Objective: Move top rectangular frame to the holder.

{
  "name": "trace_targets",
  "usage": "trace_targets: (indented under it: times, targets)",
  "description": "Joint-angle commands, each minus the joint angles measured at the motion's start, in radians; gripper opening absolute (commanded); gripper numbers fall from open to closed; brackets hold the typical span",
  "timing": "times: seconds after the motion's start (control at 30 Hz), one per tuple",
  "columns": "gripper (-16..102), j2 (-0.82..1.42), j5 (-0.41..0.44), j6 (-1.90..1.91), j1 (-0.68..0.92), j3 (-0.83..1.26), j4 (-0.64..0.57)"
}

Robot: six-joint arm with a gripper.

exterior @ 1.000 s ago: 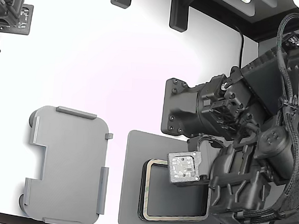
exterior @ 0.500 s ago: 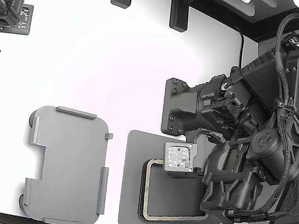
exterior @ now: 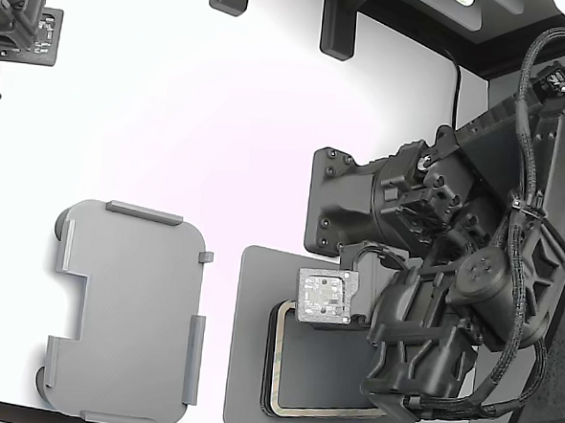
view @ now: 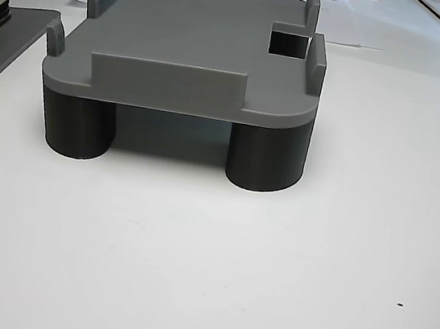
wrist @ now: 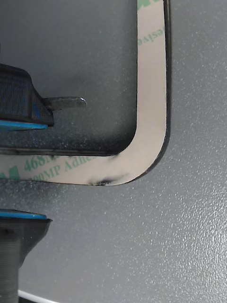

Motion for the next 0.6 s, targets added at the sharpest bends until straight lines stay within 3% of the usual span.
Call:
trace_targets:
  times: [0.0,0.57]
  targets:
    - [68,0.017,0.002,-0.002,-0.008,-0.015,-0.003]
    - [51,0.046,-0.005,-0.023,-0.006,0.023,0.003]
